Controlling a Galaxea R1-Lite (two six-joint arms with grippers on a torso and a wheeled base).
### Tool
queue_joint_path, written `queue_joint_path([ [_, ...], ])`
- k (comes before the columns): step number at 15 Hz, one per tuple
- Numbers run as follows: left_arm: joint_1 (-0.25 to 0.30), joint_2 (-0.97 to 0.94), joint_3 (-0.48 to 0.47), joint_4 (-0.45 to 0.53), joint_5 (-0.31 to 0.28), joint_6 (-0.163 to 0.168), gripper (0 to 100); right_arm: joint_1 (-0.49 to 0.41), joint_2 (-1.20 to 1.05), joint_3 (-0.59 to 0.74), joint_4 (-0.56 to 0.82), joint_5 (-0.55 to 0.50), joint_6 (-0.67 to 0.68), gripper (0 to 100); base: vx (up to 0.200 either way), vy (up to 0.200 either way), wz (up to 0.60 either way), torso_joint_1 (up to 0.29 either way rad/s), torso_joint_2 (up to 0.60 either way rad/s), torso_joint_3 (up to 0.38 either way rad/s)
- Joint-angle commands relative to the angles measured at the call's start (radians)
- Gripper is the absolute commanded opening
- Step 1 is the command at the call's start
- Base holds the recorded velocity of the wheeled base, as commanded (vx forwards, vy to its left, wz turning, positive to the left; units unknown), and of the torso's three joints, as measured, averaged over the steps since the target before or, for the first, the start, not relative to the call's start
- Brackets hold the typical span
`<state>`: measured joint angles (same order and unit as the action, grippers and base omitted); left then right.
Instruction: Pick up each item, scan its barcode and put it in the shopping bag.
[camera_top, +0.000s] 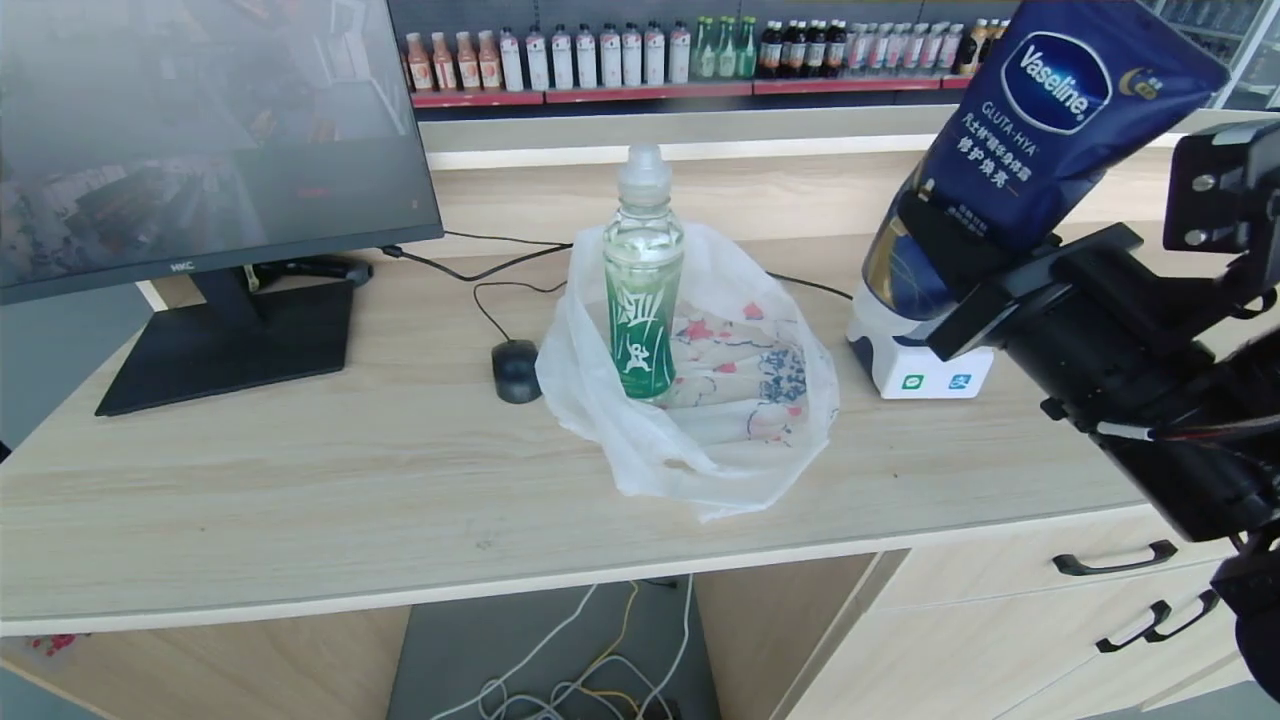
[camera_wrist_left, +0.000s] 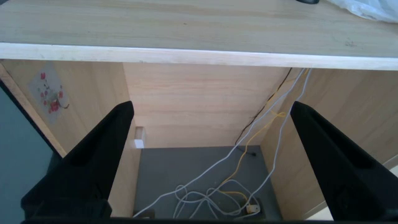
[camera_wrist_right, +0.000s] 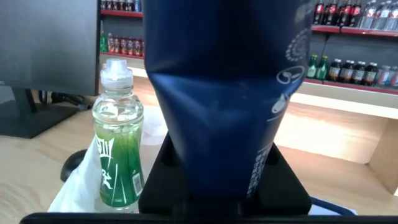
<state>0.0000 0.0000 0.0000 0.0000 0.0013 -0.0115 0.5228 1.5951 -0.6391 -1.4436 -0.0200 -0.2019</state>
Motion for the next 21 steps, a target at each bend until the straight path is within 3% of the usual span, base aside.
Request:
queue_joint_path([
  [1, 0.000, 0.000, 0.000, 0.000, 0.000, -0.001, 100, 0.031, 0.026, -0.030, 0.055, -0.003, -0.005, 0, 0.000, 0.000, 0.00, 0.000, 0.00, 0.000],
  [11, 0.000, 0.000, 0.000, 0.000, 0.000, -0.001, 100, 0.042, 0.226, -0.289, 0.204, -0.061, 0.053, 0, 0.000, 0.000, 0.00, 0.000, 0.00, 0.000],
  [21, 0.000, 0.000, 0.000, 0.000, 0.000, -0.001, 100, 0.042, 0.362, -0.404, 0.207, -0.071, 0.130, 0, 0.000, 0.000, 0.00, 0.000, 0.00, 0.000],
])
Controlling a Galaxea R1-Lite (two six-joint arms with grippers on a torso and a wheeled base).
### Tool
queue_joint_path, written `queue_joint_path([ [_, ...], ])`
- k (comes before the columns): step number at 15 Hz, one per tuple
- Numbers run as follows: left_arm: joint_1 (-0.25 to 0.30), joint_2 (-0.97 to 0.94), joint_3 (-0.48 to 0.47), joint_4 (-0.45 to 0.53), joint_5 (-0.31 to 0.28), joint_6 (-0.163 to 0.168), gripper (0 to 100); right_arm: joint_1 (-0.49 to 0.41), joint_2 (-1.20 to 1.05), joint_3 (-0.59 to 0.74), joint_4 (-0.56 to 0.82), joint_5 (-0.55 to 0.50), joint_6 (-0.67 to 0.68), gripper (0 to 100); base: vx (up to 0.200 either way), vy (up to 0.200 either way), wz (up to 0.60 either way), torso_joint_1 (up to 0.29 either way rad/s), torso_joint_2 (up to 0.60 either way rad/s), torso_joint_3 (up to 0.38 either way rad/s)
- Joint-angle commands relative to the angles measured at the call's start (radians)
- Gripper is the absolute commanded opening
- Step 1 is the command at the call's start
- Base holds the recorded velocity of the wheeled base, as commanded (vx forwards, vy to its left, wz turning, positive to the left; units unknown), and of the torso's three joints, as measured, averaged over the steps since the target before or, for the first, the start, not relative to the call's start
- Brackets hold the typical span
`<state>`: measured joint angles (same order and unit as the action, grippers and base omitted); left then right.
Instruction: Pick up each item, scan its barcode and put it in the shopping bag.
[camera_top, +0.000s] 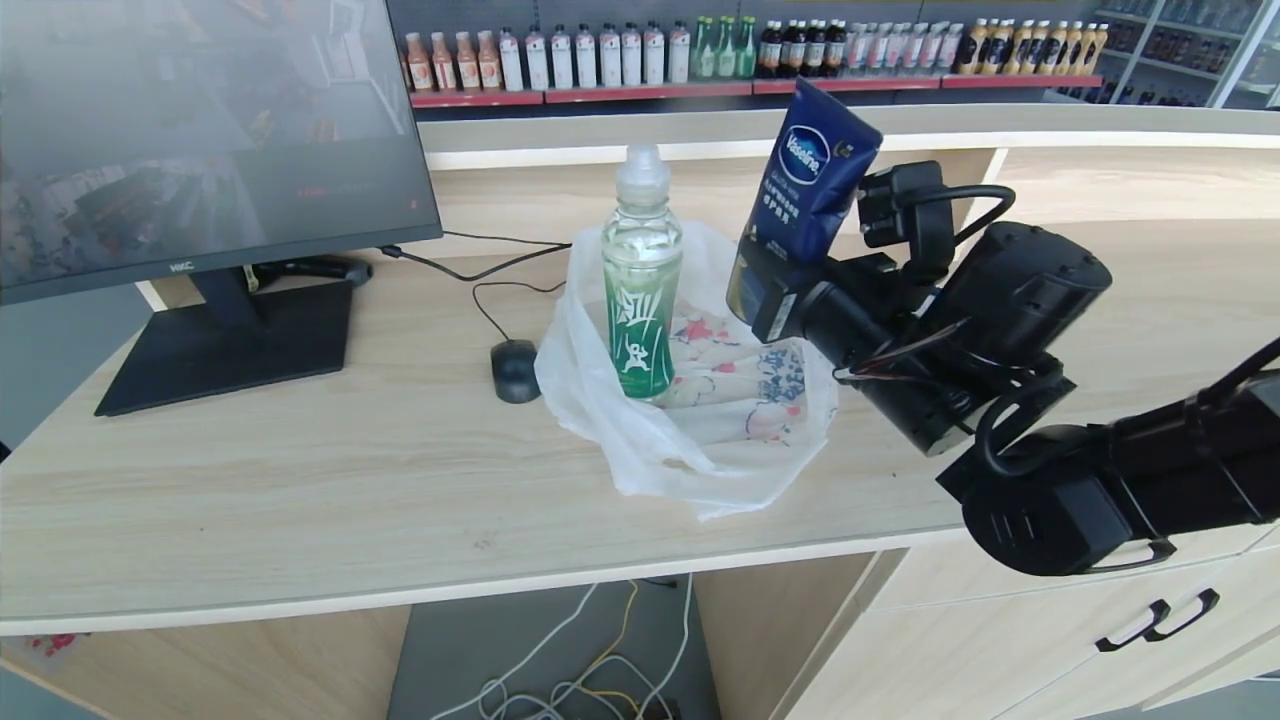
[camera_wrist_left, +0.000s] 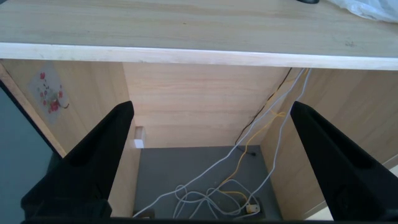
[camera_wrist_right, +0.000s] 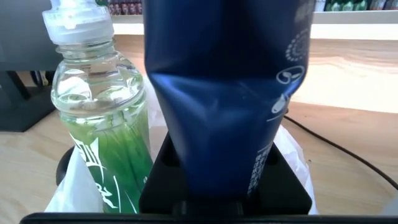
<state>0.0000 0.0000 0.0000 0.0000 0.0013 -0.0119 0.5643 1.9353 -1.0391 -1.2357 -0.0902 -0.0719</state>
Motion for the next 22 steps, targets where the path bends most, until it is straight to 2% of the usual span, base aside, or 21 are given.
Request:
queue_joint_path([
  [1, 0.000, 0.000, 0.000, 0.000, 0.000, 0.000, 100, 0.000, 0.028, -0.005, 0.001, 0.000, 0.001, 0, 0.000, 0.000, 0.00, 0.000, 0.00, 0.000],
  [7, 0.000, 0.000, 0.000, 0.000, 0.000, 0.000, 100, -0.017, 0.063, -0.012, 0.019, 0.000, 0.007, 0, 0.000, 0.000, 0.00, 0.000, 0.00, 0.000],
  [11, 0.000, 0.000, 0.000, 0.000, 0.000, 0.000, 100, -0.030, 0.065, -0.105, 0.183, 0.000, 0.043, 0, 0.000, 0.000, 0.00, 0.000, 0.00, 0.000],
  [14, 0.000, 0.000, 0.000, 0.000, 0.000, 0.000, 100, -0.044, 0.083, -0.154, 0.252, 0.000, 0.046, 0, 0.000, 0.000, 0.00, 0.000, 0.00, 0.000],
  [22, 0.000, 0.000, 0.000, 0.000, 0.000, 0.000, 100, -0.044, 0.140, -0.182, 0.260, -0.014, 0.054, 0, 0.000, 0.000, 0.00, 0.000, 0.00, 0.000],
])
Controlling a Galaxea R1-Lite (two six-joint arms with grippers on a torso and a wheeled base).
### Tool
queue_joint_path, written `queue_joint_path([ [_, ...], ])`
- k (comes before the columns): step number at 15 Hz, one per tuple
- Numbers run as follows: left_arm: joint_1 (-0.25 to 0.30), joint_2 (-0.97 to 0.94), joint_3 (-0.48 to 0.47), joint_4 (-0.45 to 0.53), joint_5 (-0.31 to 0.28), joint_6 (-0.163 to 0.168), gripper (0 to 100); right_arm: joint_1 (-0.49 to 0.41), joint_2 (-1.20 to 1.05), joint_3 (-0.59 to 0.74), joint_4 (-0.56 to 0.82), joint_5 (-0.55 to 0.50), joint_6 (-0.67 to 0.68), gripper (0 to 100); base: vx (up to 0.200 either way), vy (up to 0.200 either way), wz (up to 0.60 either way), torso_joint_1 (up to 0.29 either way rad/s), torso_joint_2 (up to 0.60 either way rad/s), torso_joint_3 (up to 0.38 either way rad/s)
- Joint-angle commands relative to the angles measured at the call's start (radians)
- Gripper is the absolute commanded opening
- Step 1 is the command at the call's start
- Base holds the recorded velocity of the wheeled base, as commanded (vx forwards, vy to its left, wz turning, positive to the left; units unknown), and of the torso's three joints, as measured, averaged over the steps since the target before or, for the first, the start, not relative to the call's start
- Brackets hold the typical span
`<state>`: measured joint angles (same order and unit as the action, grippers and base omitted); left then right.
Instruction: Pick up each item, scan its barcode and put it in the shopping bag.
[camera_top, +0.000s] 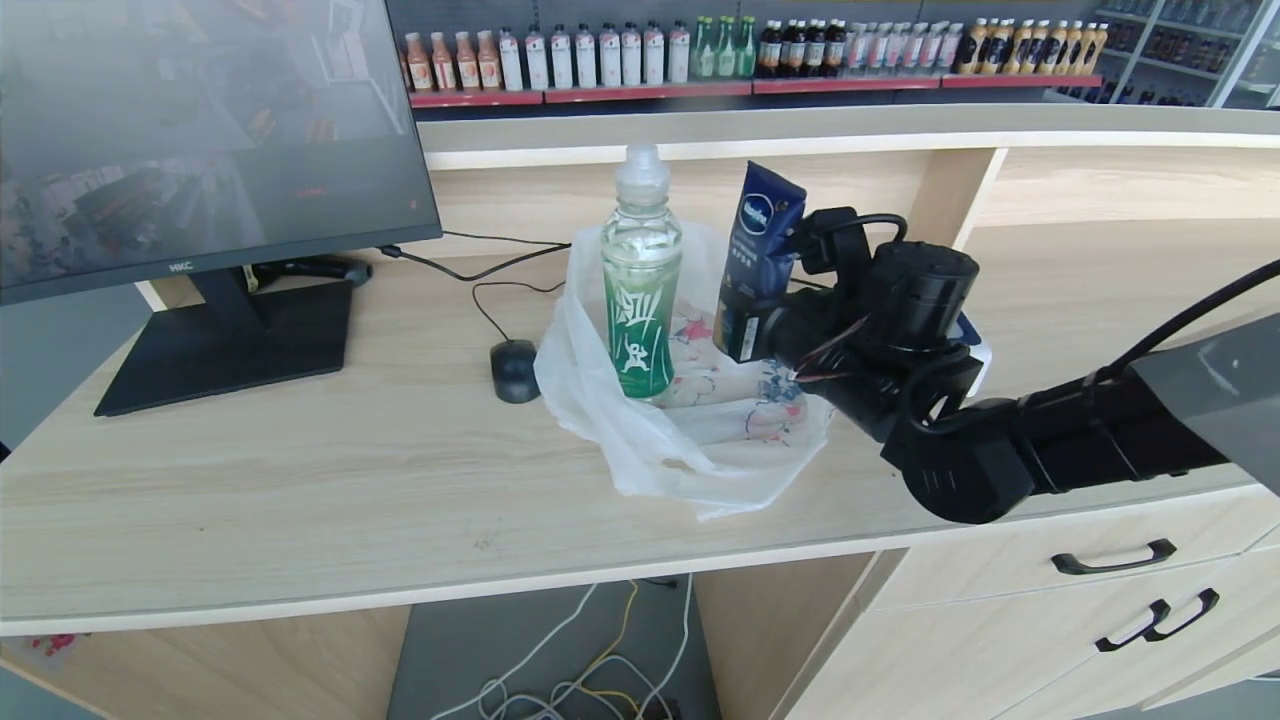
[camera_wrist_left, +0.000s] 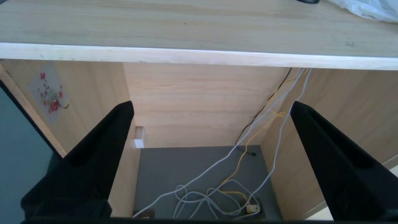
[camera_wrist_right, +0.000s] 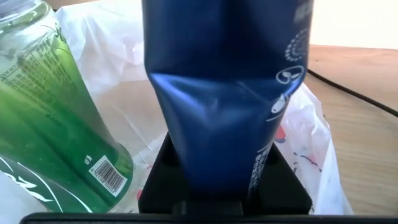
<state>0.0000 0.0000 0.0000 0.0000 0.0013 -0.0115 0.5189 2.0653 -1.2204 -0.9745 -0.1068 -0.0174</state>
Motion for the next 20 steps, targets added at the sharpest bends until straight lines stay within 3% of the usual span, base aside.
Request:
queue_joint_path([
  [1, 0.000, 0.000, 0.000, 0.000, 0.000, -0.001, 100, 0.001, 0.018, -0.001, -0.001, -0.007, -0.001, 0, 0.000, 0.000, 0.00, 0.000, 0.00, 0.000],
  [20, 0.000, 0.000, 0.000, 0.000, 0.000, -0.001, 100, 0.003, 0.041, 0.009, -0.001, -0.010, -0.004, 0, 0.000, 0.000, 0.00, 0.000, 0.00, 0.000],
])
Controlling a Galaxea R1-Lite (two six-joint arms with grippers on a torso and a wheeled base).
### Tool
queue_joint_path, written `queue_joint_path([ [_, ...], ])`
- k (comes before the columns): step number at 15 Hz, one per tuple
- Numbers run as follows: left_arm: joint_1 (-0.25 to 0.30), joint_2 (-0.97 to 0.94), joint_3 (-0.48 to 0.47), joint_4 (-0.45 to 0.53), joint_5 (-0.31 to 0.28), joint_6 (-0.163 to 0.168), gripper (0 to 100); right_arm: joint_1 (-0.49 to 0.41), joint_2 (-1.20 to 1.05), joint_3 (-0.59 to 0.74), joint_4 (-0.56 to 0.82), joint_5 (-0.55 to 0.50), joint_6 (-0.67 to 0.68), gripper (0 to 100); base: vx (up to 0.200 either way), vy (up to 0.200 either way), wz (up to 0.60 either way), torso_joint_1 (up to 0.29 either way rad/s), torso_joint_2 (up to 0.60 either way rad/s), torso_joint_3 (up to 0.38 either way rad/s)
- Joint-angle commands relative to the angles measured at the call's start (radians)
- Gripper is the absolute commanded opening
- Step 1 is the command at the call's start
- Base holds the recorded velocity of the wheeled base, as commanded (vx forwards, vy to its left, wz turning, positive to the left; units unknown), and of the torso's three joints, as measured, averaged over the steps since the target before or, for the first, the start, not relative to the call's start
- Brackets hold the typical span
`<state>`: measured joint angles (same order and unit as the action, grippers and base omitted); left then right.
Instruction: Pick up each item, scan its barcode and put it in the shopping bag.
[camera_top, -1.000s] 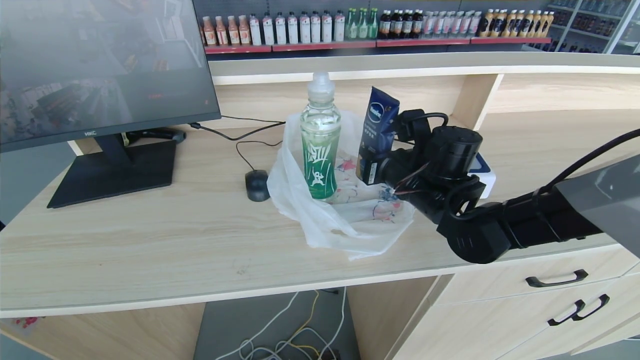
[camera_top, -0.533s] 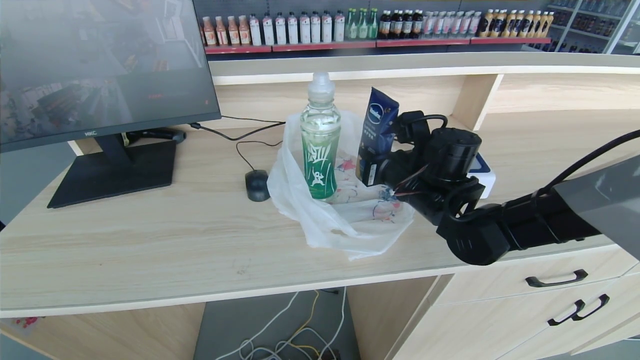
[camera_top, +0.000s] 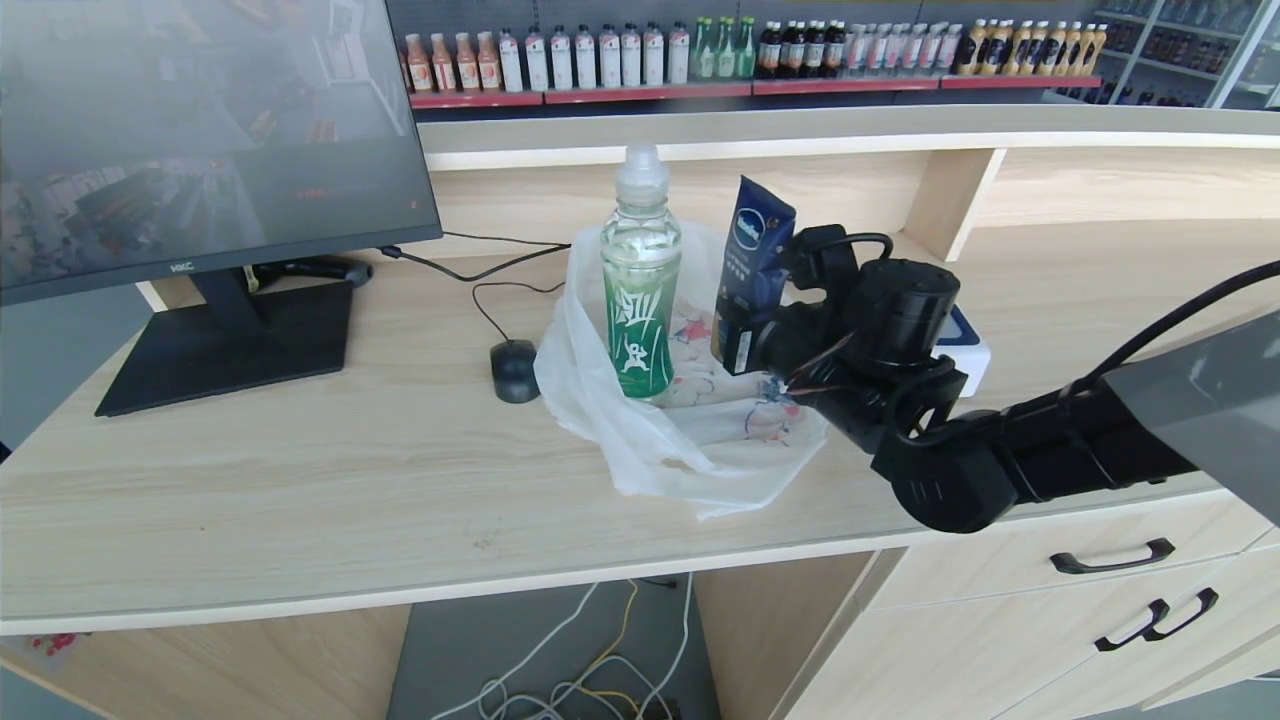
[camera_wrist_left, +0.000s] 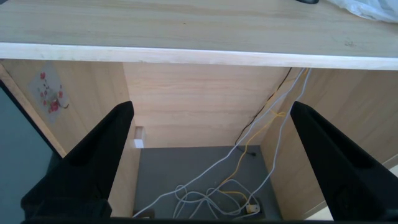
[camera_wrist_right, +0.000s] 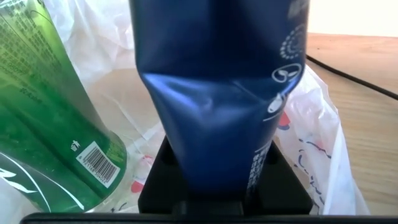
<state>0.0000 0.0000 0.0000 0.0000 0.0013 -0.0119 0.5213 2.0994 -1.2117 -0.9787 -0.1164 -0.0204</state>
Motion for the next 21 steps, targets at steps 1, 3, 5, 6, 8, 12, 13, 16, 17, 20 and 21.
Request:
queue_joint_path([
  [1, 0.000, 0.000, 0.000, 0.000, 0.000, 0.000, 100, 0.000, 0.007, 0.000, 0.003, 0.000, -0.001, 100, 0.000, 0.000, 0.00, 0.000, 0.00, 0.000],
  [3, 0.000, 0.000, 0.000, 0.000, 0.000, 0.000, 100, -0.001, 0.007, -0.002, 0.003, 0.000, 0.000, 100, 0.000, 0.000, 0.00, 0.000, 0.00, 0.000],
  [5, 0.000, 0.000, 0.000, 0.000, 0.000, 0.000, 100, 0.000, 0.007, -0.005, 0.003, 0.000, 0.000, 100, 0.000, 0.000, 0.00, 0.000, 0.00, 0.000],
  [6, 0.000, 0.000, 0.000, 0.000, 0.000, 0.000, 100, -0.001, 0.007, -0.006, 0.003, 0.000, 0.000, 100, 0.000, 0.000, 0.00, 0.000, 0.00, 0.000],
  [8, 0.000, 0.000, 0.000, 0.000, 0.000, 0.000, 100, 0.000, 0.007, -0.006, 0.003, 0.000, 0.000, 100, 0.000, 0.000, 0.00, 0.000, 0.00, 0.000],
  [12, 0.000, 0.000, 0.000, 0.000, 0.000, 0.001, 100, 0.000, 0.007, -0.006, 0.003, 0.000, 0.000, 100, 0.000, 0.000, 0.00, 0.000, 0.00, 0.000],
  [13, 0.000, 0.000, 0.000, 0.000, 0.000, 0.000, 100, 0.000, 0.007, -0.008, 0.003, 0.000, -0.001, 100, 0.000, 0.000, 0.00, 0.000, 0.00, 0.000],
  [16, 0.000, 0.000, 0.000, 0.000, 0.000, 0.000, 100, 0.000, 0.002, -0.009, 0.003, 0.000, -0.001, 100, 0.000, 0.000, 0.00, 0.000, 0.00, 0.000],
  [17, 0.000, 0.000, 0.000, 0.000, 0.000, 0.000, 100, 0.000, -0.002, -0.009, 0.003, 0.000, 0.000, 100, 0.000, 0.000, 0.00, 0.000, 0.00, 0.000],
  [20, 0.000, 0.000, 0.000, 0.000, 0.000, 0.000, 100, 0.003, -0.027, -0.006, 0.002, 0.000, -0.001, 100, 0.000, 0.000, 0.00, 0.000, 0.00, 0.000],
  [21, 0.000, 0.000, 0.000, 0.000, 0.000, 0.000, 100, 0.005, -0.044, -0.005, 0.003, 0.000, -0.001, 100, 0.000, 0.000, 0.00, 0.000, 0.00, 0.000],
])
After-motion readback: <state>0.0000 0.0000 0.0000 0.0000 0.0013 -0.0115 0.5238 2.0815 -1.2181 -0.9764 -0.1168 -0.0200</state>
